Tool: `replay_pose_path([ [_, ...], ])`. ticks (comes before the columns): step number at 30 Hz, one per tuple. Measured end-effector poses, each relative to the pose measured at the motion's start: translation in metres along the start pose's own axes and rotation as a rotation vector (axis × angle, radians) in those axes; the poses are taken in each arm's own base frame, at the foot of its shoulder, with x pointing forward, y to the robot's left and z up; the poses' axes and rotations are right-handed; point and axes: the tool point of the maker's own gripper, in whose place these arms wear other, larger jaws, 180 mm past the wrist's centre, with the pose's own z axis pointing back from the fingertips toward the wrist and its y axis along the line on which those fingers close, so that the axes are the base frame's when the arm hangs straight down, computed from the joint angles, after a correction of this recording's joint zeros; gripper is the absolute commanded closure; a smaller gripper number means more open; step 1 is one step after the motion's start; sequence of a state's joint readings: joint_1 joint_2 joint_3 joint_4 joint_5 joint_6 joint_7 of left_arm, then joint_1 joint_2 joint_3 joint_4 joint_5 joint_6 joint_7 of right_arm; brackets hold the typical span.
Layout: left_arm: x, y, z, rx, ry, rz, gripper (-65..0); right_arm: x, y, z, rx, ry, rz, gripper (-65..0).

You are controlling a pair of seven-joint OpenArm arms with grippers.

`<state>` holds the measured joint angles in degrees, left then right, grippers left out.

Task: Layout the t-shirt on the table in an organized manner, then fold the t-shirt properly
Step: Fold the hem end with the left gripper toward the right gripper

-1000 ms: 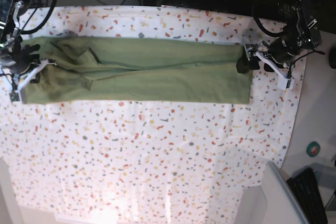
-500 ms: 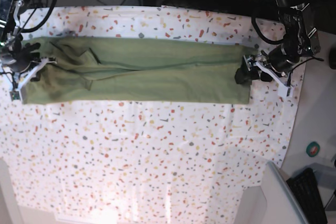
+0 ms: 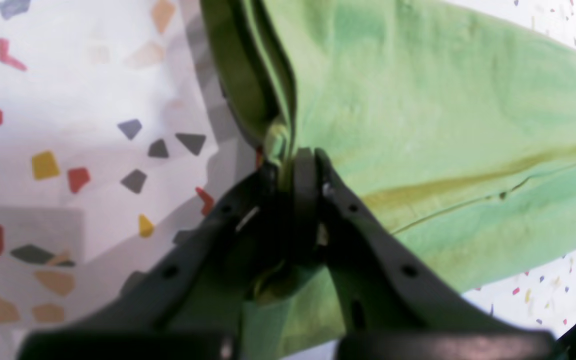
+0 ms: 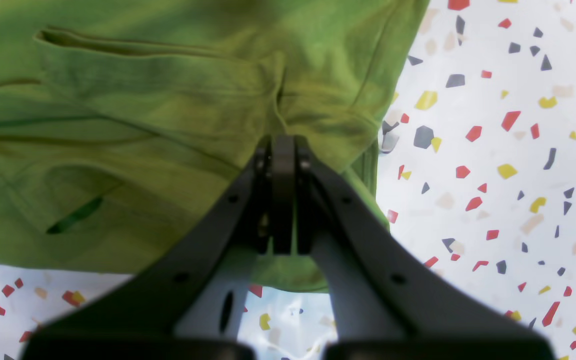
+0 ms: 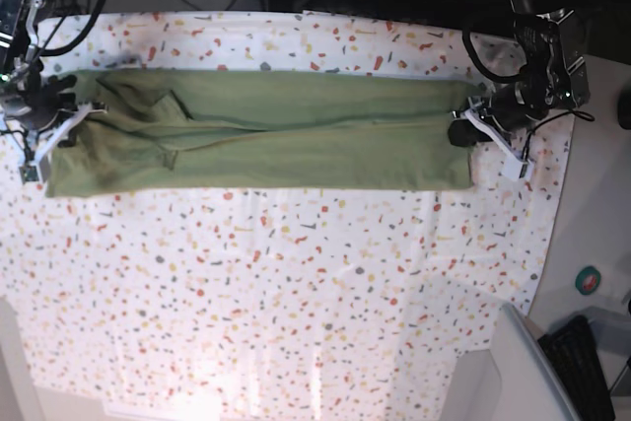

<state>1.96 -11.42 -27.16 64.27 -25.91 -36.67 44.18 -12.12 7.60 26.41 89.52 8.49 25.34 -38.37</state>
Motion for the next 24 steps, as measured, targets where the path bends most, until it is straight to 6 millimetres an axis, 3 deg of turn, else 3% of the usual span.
replay_pose_path([
  [3, 0.009, -0.001, 0.006, 0.015, -0.011, -0.041, 0.0, 0.0, 0.0, 0.0, 0.0, 0.0, -0.002, 0.0],
  [9, 0.059, -0.009, 0.029, 0.108, -0.098, -0.204, 0.0, 0.0, 0.0, 0.0, -0.001, 0.0, -0.003, 0.0],
  [11, 0.062, -0.02, 0.029, 0.125, -0.084, -0.3, 0.0, 0.0, 0.0, 0.0, -0.001, -0.002, -0.003, 0.0],
  [17, 0.033, -0.063, 0.009, 0.057, 0.007, -0.417, 0.0, 0.001, -0.001, 0.0, -0.003, -0.004, -0.003, 0.0],
  [21, 0.023, -0.079, -0.003, 0.073, 0.028, -0.41, 0.0, 0.002, 0.0, 0.0, -0.001, -0.007, -0.005, 0.0],
  [24, 0.017, -0.102, -0.011, 0.029, 0.039, -0.45, 0.0, 0.002, -0.001, 0.0, -0.003, -0.007, -0.003, 0.0],
])
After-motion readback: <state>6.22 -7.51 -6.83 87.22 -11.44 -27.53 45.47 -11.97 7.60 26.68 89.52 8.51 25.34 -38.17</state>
